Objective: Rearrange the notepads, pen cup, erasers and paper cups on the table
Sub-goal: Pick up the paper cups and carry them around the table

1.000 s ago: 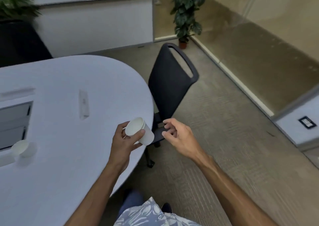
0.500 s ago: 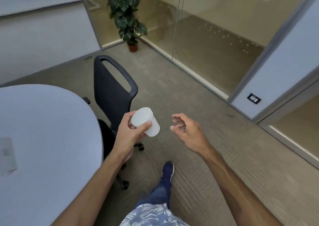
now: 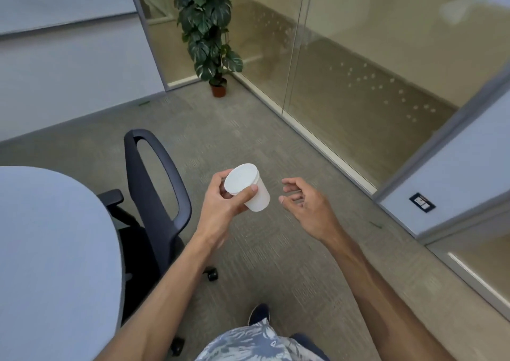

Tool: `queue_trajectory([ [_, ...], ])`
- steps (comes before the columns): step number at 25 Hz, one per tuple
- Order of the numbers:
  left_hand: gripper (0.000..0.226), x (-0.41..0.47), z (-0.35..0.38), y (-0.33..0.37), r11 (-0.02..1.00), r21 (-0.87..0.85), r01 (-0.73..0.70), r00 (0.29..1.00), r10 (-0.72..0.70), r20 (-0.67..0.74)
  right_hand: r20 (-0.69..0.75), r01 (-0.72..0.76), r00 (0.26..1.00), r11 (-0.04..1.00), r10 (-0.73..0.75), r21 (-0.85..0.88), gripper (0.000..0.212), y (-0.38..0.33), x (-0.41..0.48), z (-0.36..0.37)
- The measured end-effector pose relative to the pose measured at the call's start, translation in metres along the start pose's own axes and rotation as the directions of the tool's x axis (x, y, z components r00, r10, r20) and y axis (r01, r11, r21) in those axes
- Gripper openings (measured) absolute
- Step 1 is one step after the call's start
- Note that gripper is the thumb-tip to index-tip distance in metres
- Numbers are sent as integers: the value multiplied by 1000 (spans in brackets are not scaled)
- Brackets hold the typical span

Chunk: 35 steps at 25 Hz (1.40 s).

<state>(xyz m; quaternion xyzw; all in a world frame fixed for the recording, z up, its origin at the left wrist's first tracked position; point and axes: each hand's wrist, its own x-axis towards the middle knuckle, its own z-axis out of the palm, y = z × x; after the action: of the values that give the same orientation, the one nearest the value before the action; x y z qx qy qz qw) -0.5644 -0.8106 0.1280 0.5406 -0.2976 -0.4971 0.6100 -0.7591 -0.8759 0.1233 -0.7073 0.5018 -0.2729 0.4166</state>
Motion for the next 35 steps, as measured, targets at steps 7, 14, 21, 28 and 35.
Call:
queue_trajectory([
  [7,64,85,27,11,997,48,-56,984,64,-167,96,66,993,997,-70,46,33,13,124,-31],
  [14,52,182,67,23,988,23,-153,896,149,-418,283,192,935,976,-214,106,32,21,270,-55],
  [21,56,239,84,40,976,28,-214,743,181,-644,502,310,796,940,-338,142,31,-1,381,-53],
  [28,57,278,31,66,963,89,-253,615,231,-754,642,365,642,904,-419,224,31,-39,460,22],
  [35,61,336,-89,109,948,86,-307,516,241,-822,740,408,481,867,-470,285,34,-118,542,145],
])
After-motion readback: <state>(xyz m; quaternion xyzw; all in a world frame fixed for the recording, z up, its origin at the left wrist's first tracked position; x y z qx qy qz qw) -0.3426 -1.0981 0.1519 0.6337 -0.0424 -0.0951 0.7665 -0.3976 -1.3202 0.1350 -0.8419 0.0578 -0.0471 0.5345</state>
